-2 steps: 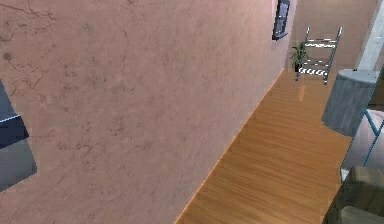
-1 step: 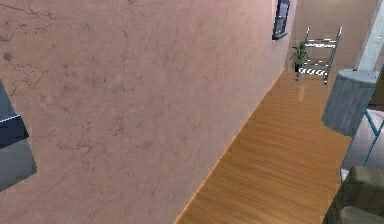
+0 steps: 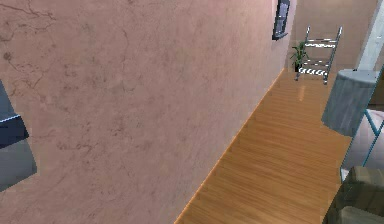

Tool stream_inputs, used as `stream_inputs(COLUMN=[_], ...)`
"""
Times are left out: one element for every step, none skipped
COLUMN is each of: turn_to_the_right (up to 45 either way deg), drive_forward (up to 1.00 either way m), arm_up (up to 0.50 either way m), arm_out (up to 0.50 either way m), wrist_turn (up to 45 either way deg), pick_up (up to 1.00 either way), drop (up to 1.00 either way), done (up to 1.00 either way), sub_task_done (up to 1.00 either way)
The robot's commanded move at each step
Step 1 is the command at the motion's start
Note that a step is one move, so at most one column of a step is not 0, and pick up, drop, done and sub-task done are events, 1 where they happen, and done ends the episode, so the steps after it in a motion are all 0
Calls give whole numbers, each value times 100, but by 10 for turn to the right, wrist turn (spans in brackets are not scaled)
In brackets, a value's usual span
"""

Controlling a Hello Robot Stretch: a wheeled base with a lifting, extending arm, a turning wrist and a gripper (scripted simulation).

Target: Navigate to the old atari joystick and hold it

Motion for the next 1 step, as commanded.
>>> stream_inputs(turn_to_the_right=[0], drive_forward=[0], arm_up=[0], arm_out=[0], wrist_turn=[450], pick_up=[0], drop=[0], done=[0], sub_task_done=[0])
